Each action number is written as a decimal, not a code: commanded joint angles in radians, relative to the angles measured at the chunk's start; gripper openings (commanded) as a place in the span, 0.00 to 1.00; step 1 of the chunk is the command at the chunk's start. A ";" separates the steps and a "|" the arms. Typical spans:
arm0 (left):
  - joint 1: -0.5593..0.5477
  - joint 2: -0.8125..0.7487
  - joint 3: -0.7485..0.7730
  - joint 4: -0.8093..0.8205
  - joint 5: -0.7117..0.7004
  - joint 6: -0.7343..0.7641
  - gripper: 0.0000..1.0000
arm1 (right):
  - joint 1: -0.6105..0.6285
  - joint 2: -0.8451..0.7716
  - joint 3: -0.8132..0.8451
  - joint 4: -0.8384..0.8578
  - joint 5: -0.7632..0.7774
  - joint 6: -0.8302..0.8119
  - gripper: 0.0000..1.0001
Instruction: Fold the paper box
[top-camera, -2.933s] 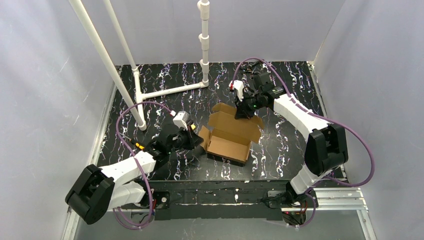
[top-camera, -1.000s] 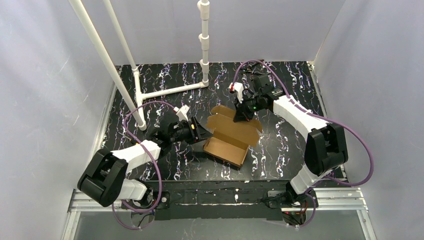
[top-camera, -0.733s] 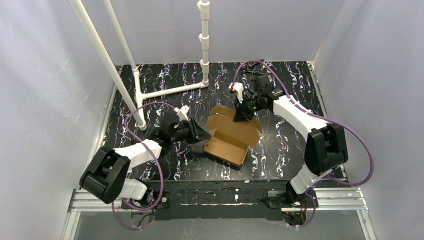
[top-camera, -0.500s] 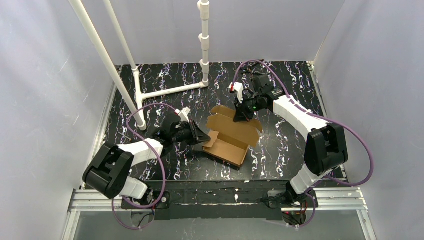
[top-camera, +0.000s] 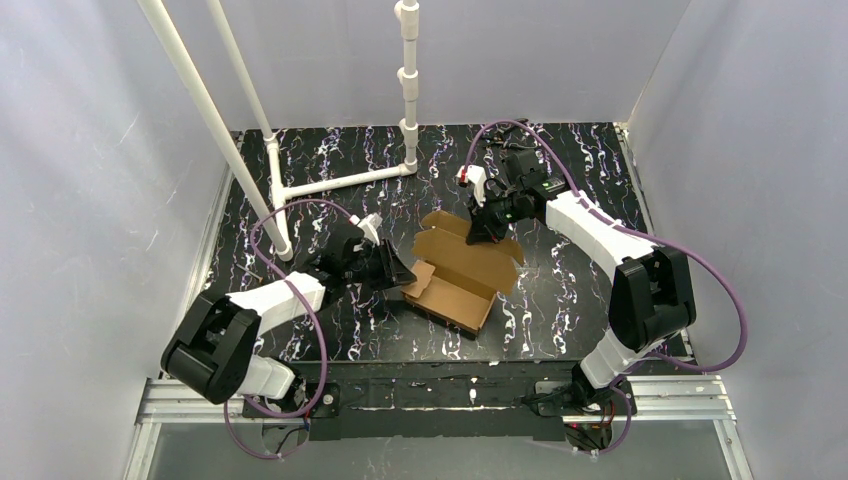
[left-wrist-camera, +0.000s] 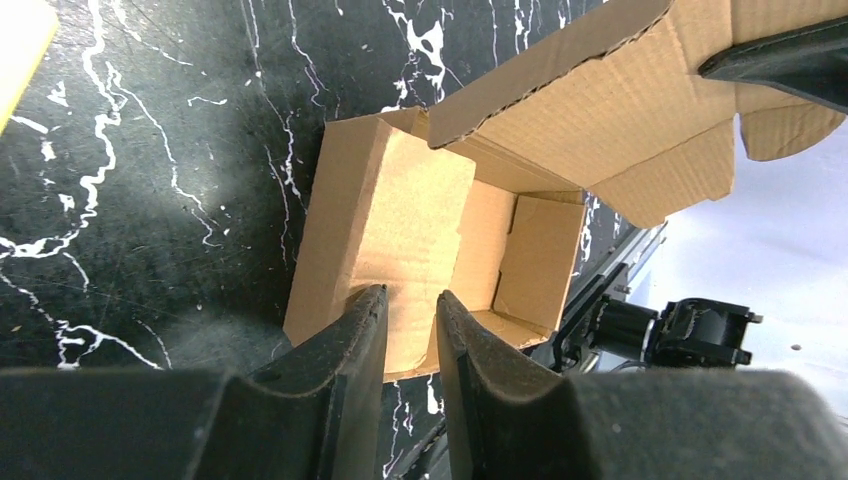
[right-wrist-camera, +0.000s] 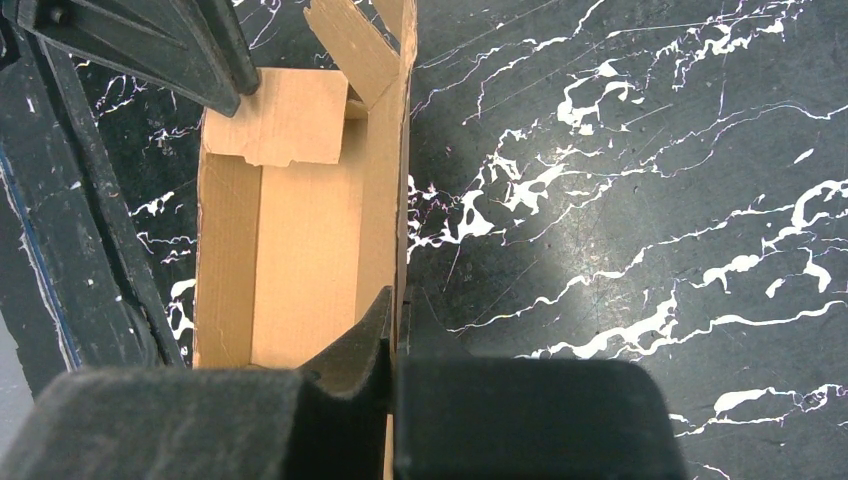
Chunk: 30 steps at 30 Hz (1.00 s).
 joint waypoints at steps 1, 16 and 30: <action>-0.003 -0.037 0.039 -0.127 -0.067 0.081 0.25 | 0.003 -0.003 -0.008 0.013 -0.013 -0.019 0.01; -0.024 -0.074 0.151 -0.369 -0.165 0.277 0.56 | 0.003 -0.009 -0.006 0.012 -0.019 -0.019 0.01; 0.011 0.030 0.130 -0.234 0.006 0.199 0.67 | 0.003 -0.011 -0.008 0.011 -0.024 -0.019 0.01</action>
